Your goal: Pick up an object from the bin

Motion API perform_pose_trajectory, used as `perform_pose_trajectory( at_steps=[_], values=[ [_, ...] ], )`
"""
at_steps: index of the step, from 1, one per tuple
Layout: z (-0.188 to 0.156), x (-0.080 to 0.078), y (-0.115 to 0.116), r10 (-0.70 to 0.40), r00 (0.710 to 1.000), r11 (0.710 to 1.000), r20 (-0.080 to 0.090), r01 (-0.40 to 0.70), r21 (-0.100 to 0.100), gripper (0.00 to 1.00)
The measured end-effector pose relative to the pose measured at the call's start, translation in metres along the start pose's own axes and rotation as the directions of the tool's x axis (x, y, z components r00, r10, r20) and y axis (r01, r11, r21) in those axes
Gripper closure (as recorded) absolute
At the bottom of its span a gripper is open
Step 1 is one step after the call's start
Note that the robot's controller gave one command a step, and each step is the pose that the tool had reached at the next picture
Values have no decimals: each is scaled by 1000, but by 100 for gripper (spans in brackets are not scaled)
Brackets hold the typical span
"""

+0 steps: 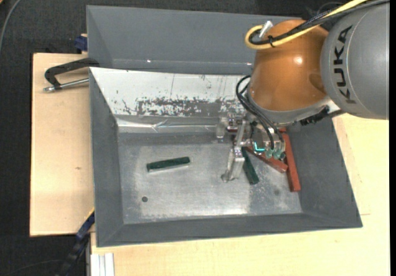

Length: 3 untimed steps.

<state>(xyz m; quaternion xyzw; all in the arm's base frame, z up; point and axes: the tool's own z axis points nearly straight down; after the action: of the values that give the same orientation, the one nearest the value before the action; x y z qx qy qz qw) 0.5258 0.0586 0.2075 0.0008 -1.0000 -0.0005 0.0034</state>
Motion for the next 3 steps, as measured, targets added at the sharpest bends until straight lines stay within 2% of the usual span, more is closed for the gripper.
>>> perform_pose_trajectory(
  at_steps=[1,2,3],
  values=[
    [97,-19,36,-136,991,991,1,136,0,0],
    [138,-37,76,-245,970,970,10,245,0,0],
    [137,0,157,-101,995,995,6,101,-3,0]
  ],
)
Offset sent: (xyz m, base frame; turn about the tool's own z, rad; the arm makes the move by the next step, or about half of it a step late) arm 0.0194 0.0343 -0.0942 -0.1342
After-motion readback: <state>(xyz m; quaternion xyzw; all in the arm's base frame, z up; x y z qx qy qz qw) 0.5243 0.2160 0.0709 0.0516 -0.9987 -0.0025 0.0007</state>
